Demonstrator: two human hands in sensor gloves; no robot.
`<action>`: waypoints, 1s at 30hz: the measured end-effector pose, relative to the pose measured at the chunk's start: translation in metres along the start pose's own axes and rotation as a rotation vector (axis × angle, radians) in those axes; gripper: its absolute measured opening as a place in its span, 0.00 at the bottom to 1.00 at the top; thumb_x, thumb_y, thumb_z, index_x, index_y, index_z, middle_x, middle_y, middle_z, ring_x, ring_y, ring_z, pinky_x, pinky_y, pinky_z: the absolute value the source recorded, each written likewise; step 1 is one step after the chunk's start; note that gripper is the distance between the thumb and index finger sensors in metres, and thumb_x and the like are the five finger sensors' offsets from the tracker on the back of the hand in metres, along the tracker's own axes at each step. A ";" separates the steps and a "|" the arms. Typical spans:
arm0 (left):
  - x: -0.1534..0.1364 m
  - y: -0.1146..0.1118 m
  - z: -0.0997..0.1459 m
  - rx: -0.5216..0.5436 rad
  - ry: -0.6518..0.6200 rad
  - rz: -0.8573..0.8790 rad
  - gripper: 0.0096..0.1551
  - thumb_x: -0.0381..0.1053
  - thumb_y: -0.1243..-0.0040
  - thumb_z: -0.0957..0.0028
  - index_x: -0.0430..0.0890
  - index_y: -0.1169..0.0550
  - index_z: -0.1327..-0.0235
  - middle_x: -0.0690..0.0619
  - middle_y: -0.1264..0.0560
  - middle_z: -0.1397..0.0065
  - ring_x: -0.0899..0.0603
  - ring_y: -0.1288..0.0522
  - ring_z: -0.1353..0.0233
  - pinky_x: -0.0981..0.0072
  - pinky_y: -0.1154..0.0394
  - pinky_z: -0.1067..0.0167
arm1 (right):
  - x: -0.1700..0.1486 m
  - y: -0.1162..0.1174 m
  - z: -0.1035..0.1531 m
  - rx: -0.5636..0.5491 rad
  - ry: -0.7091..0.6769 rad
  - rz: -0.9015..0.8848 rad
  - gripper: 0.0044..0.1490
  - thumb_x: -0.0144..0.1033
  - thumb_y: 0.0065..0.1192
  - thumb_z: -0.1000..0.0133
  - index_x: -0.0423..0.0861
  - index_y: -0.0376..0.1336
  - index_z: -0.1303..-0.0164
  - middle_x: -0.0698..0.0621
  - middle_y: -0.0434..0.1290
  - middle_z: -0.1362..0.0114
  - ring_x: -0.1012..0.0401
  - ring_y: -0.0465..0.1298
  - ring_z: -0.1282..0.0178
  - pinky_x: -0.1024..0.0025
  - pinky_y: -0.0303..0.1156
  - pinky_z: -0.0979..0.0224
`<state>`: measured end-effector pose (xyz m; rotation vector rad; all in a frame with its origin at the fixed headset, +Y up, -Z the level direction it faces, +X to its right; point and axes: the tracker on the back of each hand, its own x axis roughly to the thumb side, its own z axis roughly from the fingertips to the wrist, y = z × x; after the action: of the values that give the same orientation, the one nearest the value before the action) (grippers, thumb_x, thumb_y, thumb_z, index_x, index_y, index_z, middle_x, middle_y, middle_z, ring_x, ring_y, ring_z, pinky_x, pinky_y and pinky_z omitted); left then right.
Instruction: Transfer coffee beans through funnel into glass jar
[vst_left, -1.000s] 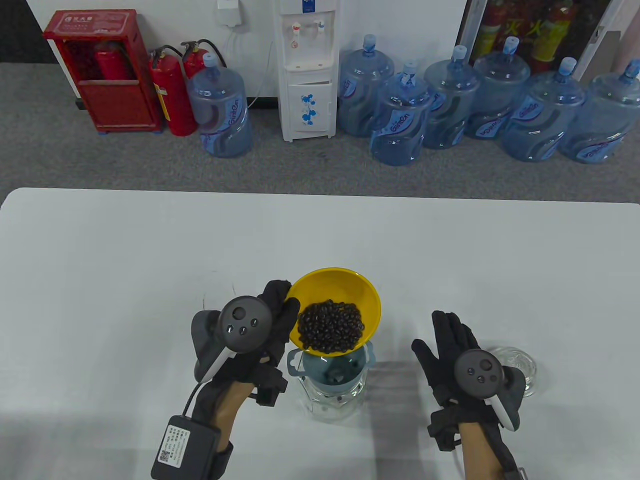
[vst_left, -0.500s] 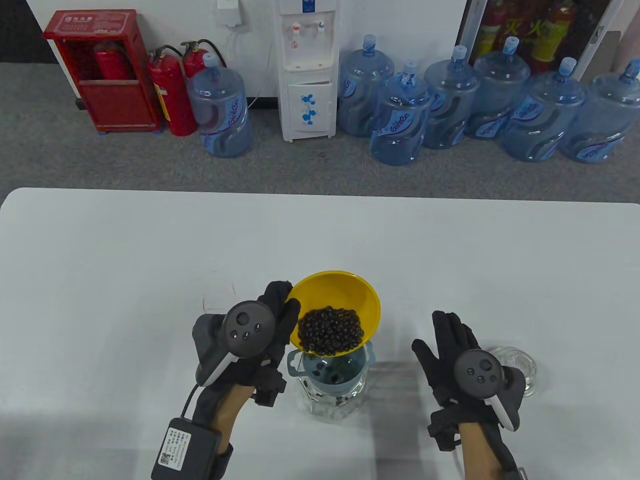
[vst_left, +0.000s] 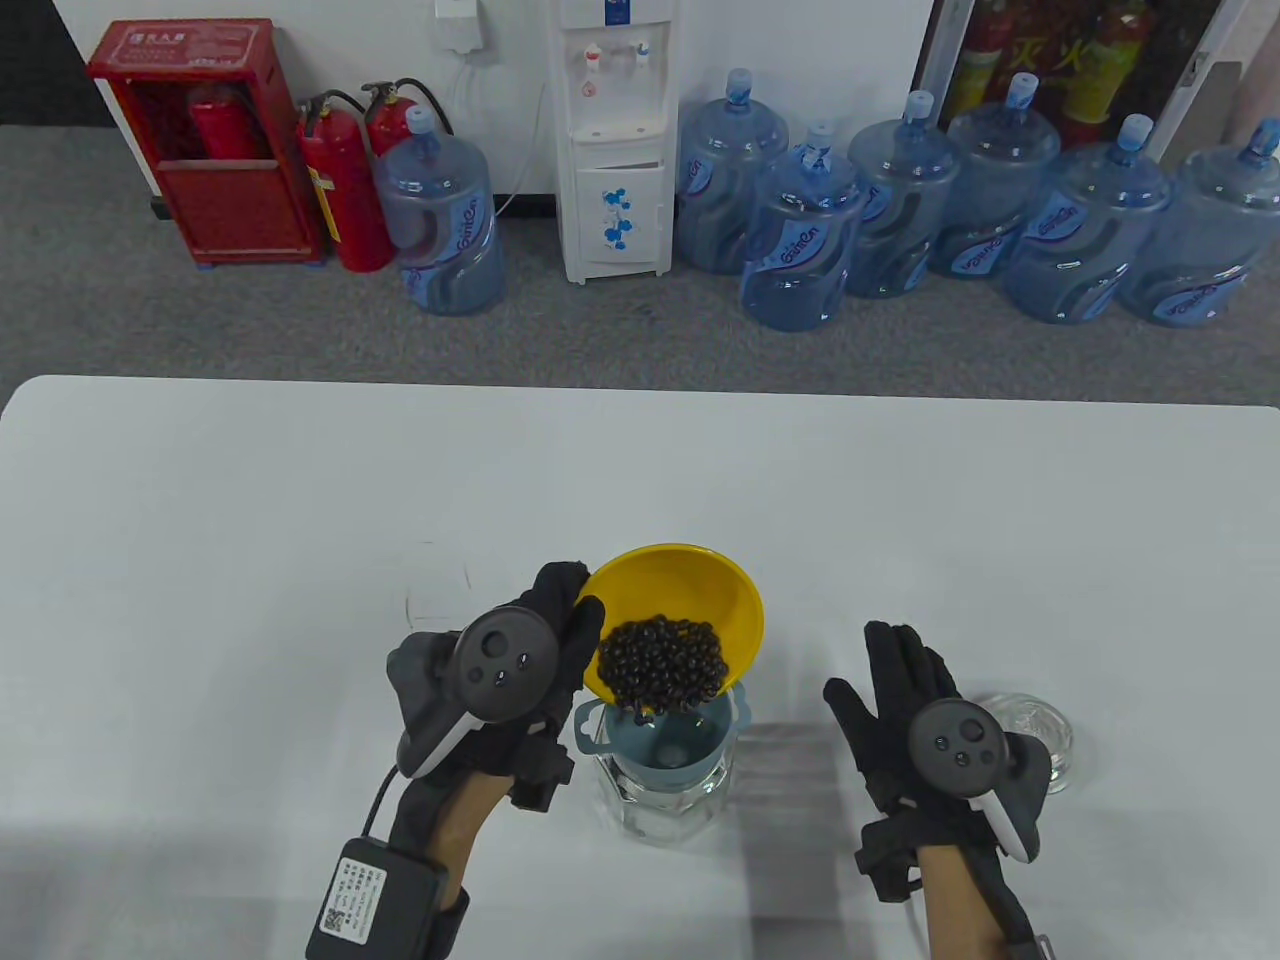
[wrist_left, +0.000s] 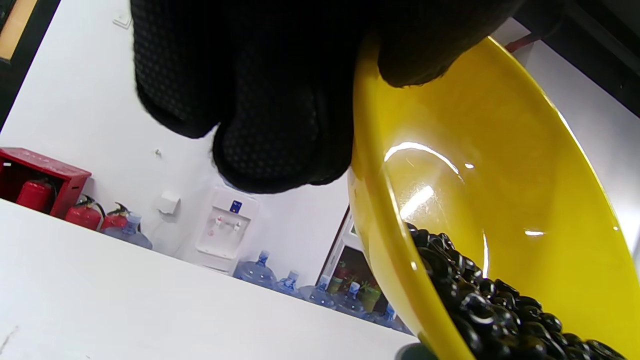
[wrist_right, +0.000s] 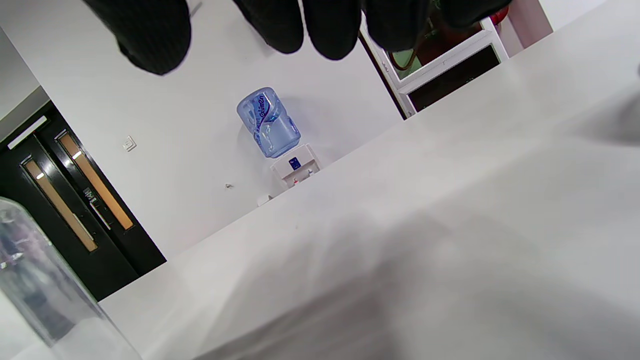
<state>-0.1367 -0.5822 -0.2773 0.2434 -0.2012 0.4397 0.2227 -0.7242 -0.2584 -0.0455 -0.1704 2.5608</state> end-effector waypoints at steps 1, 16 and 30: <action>0.000 0.000 0.000 0.000 0.000 0.008 0.21 0.54 0.39 0.40 0.47 0.25 0.38 0.54 0.13 0.50 0.49 0.09 0.56 0.54 0.16 0.45 | 0.000 0.000 0.000 -0.002 0.000 0.001 0.49 0.62 0.50 0.29 0.46 0.46 0.05 0.38 0.46 0.05 0.36 0.49 0.10 0.31 0.48 0.18; 0.002 0.002 0.003 0.037 0.005 -0.026 0.21 0.54 0.38 0.40 0.47 0.24 0.38 0.55 0.13 0.50 0.50 0.09 0.56 0.54 0.16 0.45 | 0.000 0.000 0.001 0.001 0.003 0.010 0.49 0.62 0.50 0.29 0.45 0.46 0.05 0.38 0.46 0.05 0.35 0.49 0.10 0.31 0.48 0.18; 0.006 0.004 0.007 0.069 -0.006 -0.067 0.21 0.55 0.38 0.40 0.48 0.24 0.39 0.55 0.13 0.51 0.50 0.09 0.57 0.54 0.16 0.46 | 0.000 0.000 0.001 0.000 0.003 0.008 0.49 0.62 0.50 0.29 0.45 0.46 0.05 0.38 0.46 0.05 0.35 0.49 0.10 0.31 0.48 0.18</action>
<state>-0.1341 -0.5785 -0.2687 0.3186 -0.1830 0.3804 0.2226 -0.7240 -0.2578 -0.0498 -0.1696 2.5689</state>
